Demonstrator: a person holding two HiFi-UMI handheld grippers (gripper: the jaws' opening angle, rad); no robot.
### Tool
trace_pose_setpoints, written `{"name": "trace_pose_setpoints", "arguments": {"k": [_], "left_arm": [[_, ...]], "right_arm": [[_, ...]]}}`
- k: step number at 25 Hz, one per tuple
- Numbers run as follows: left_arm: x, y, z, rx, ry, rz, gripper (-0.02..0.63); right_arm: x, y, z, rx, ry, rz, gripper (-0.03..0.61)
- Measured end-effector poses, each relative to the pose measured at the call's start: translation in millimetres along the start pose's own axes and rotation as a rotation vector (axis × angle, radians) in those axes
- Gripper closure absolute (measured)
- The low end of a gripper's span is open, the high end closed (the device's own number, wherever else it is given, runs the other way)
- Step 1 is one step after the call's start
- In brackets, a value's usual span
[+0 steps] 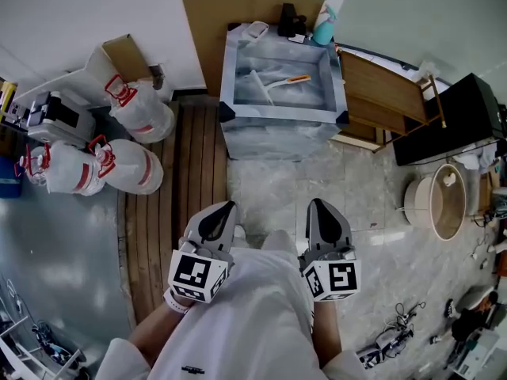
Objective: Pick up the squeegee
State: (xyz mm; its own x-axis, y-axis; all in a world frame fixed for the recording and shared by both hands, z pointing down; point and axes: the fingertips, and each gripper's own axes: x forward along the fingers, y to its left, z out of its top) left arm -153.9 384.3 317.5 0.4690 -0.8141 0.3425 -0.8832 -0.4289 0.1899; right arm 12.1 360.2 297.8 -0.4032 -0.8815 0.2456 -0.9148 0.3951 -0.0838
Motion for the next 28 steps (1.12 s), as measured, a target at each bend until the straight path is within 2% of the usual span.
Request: {"name": "trace_pose_setpoints", "arguments": {"k": [5,11,17,24,28], "left_arm": [[23,25,4,-0.016,0.021,-0.024,0.609],[88,40,21,-0.008,0.039,-0.036,0.609],[180,47,47,0.01,0.069,-0.027,0.609],[305,35,98,0.08,0.132,-0.017,0.608],[359,30,112,0.112,0.162,-0.024,0.609]], "right_arm": [[29,3,6,-0.046,0.006,-0.019,0.572],[80,-39,16,-0.035,-0.016,-0.039,0.572],[148,-110,25,-0.004,-0.016,-0.019,0.572],[229,-206,57,0.019,-0.004,0.046,0.572],[260,-245,65,0.04,-0.001,0.074,0.572]]}}
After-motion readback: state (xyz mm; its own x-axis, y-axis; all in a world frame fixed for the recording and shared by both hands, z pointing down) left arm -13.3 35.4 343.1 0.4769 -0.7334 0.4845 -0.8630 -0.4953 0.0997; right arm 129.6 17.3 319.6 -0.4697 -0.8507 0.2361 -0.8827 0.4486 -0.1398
